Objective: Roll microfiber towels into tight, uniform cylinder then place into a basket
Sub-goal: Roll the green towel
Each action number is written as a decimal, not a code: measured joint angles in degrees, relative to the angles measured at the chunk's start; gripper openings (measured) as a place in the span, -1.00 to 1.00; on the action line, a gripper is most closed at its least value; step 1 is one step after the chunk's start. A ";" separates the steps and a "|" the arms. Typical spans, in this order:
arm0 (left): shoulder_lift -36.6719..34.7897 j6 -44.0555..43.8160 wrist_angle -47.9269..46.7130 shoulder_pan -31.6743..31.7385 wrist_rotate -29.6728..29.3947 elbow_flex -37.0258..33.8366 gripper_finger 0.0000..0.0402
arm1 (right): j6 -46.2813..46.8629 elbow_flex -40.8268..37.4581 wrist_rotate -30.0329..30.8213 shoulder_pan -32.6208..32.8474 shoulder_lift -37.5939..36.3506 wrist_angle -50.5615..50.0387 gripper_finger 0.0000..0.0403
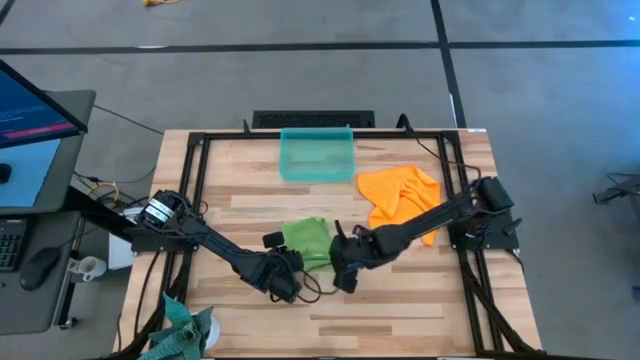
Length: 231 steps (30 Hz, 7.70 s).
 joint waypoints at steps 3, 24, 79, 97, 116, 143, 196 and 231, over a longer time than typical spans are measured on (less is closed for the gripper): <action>0.00 0.00 -0.18 -0.02 0.00 0.00 -0.36 | -0.09 -0.02 5.25 3.49 -1.52 -2.69 -0.06; 0.04 0.76 -0.12 -0.07 0.90 0.00 -0.36 | -21.73 -0.09 8.02 4.79 6.38 17.59 -0.59; 0.11 0.74 -0.59 -0.09 0.94 -0.02 -0.36 | -9.85 1.36 2.65 -3.15 11.14 11.46 -0.96; 0.07 0.87 -16.71 -7.62 -5.22 5.92 -0.36 | -3.31 1.14 -2.06 -1.49 11.00 11.88 -0.95; -0.08 12.20 -7.31 -11.54 -11.15 8.35 -0.36 | -2.33 1.07 -2.12 -1.51 11.11 12.73 -0.95; 0.17 16.81 7.60 -4.91 -6.36 -1.44 -0.05 | -2.41 1.07 -2.17 -1.51 11.14 12.73 -0.95; -0.02 19.67 13.13 -2.80 2.40 -5.73 -0.89 | -8.92 0.98 1.79 -0.29 3.37 7.83 -0.51; -0.09 20.15 13.52 -3.37 3.65 -5.79 -0.89 | -36.57 -9.75 21.61 10.63 7.98 31.90 -0.23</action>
